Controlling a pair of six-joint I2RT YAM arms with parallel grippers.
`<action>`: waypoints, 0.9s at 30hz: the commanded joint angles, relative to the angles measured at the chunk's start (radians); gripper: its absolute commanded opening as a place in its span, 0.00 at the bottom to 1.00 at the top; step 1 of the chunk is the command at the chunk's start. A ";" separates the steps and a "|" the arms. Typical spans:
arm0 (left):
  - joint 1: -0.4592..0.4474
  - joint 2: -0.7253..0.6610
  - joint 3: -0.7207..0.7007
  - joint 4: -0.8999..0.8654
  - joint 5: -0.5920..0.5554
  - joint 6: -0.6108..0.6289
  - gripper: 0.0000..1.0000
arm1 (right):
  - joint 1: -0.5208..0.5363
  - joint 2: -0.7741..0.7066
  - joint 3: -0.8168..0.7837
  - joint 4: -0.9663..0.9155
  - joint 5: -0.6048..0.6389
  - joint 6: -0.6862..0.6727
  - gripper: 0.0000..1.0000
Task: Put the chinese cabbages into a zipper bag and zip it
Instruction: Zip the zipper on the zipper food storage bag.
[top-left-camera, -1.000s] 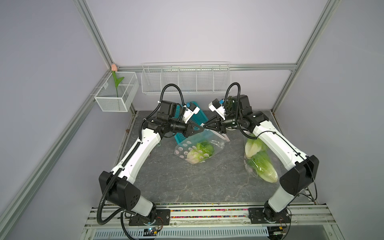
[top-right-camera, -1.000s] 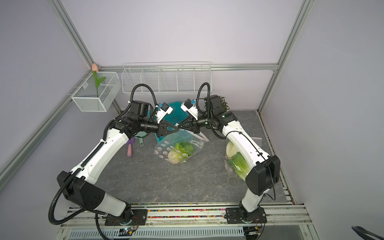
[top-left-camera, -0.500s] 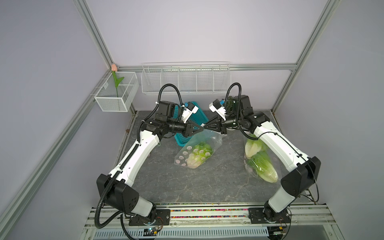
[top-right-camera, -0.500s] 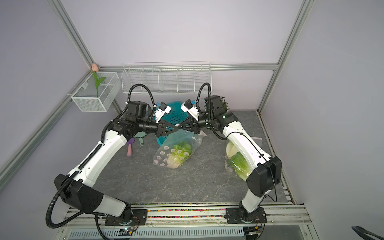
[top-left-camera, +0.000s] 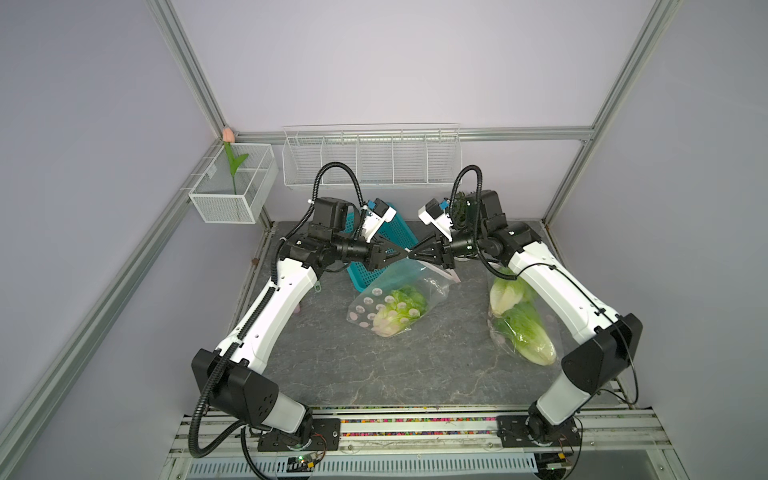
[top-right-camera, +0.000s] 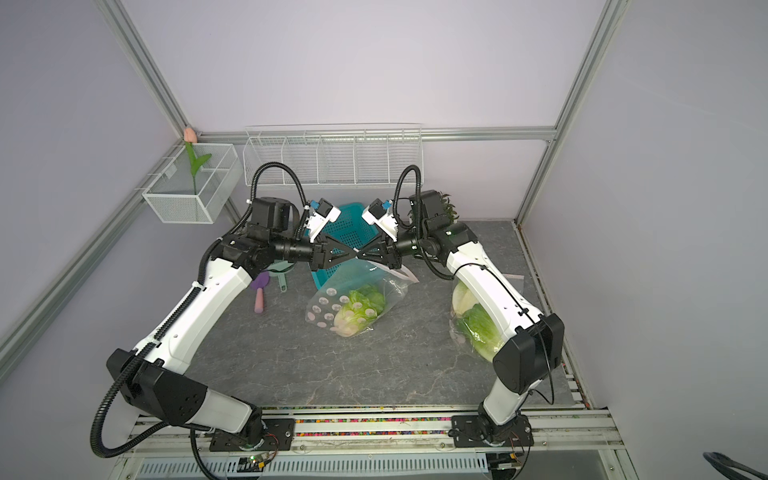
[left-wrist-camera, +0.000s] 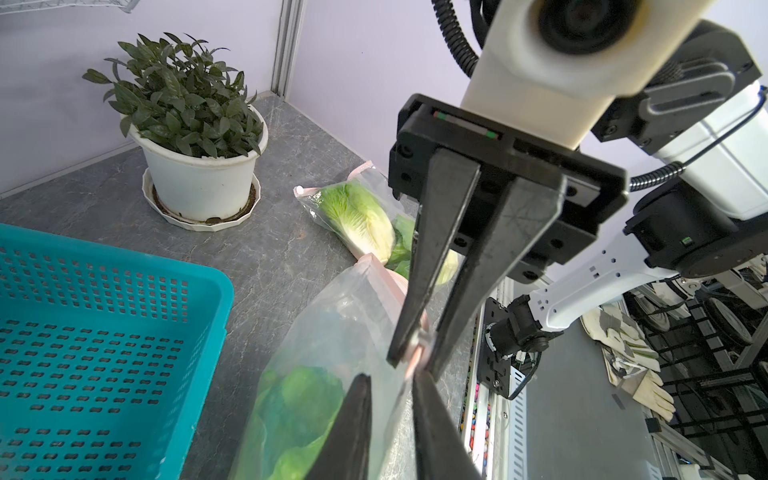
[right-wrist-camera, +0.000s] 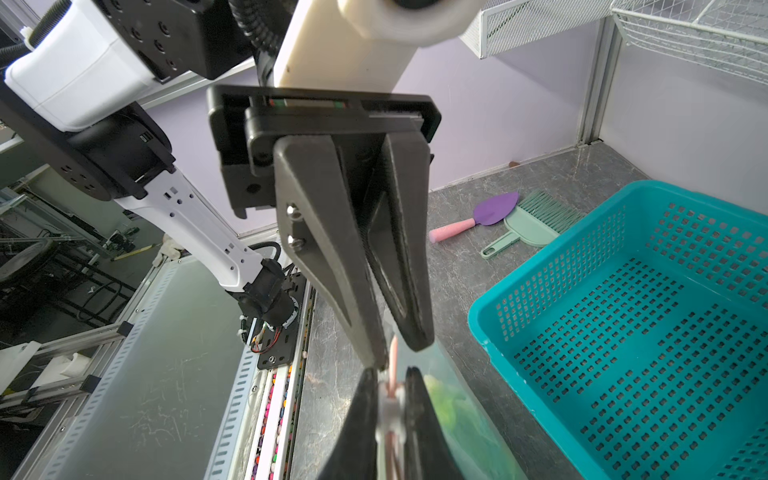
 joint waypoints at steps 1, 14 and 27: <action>-0.025 0.023 0.025 -0.024 0.023 0.035 0.21 | 0.008 -0.004 0.024 0.000 -0.020 -0.020 0.07; 0.078 -0.116 -0.080 0.183 0.011 -0.150 0.00 | -0.062 -0.065 -0.094 0.005 0.016 -0.028 0.07; 0.215 -0.211 -0.180 0.143 -0.156 -0.192 0.00 | -0.166 -0.234 -0.351 0.070 0.051 0.045 0.07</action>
